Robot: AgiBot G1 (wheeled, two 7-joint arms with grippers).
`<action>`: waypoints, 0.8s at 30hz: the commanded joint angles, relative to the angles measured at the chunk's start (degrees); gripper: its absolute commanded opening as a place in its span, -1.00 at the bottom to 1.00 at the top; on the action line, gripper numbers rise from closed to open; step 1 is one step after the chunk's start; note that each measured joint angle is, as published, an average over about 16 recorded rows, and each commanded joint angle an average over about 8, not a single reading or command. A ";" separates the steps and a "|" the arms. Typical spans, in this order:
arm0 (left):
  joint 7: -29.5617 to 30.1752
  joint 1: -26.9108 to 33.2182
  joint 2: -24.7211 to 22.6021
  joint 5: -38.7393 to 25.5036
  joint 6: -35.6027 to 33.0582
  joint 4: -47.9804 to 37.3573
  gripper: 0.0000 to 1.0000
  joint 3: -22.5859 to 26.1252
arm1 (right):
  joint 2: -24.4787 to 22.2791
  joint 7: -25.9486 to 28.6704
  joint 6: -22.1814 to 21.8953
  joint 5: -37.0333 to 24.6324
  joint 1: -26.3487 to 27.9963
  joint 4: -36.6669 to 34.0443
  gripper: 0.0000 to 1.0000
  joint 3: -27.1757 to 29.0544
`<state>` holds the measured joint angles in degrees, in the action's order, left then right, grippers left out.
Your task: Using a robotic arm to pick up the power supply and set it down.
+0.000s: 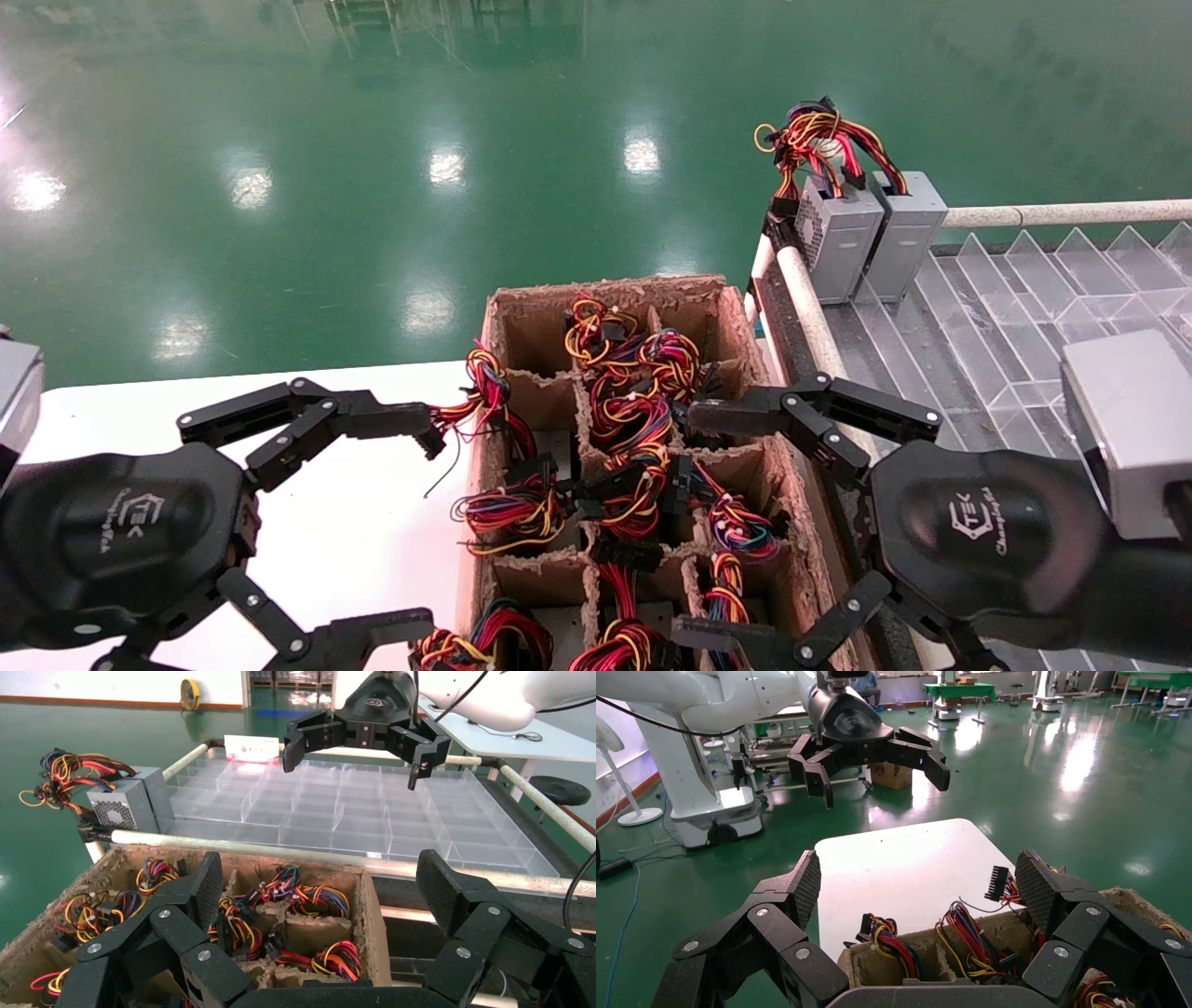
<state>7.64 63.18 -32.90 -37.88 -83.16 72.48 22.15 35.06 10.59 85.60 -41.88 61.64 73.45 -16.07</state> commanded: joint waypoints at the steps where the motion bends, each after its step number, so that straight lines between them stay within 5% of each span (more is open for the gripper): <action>1: 0.00 0.00 0.00 0.00 0.00 0.00 1.00 0.00 | 0.03 -0.02 -0.04 -0.02 0.05 -0.06 1.00 -0.04; 24: 0.00 0.00 0.00 0.00 0.00 0.00 1.00 0.00 | 0.11 -0.11 -0.19 -0.13 0.22 -0.26 1.00 -0.15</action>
<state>7.64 63.19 -32.90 -37.88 -83.16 72.48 22.15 35.18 10.48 85.42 -42.01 61.86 73.19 -16.22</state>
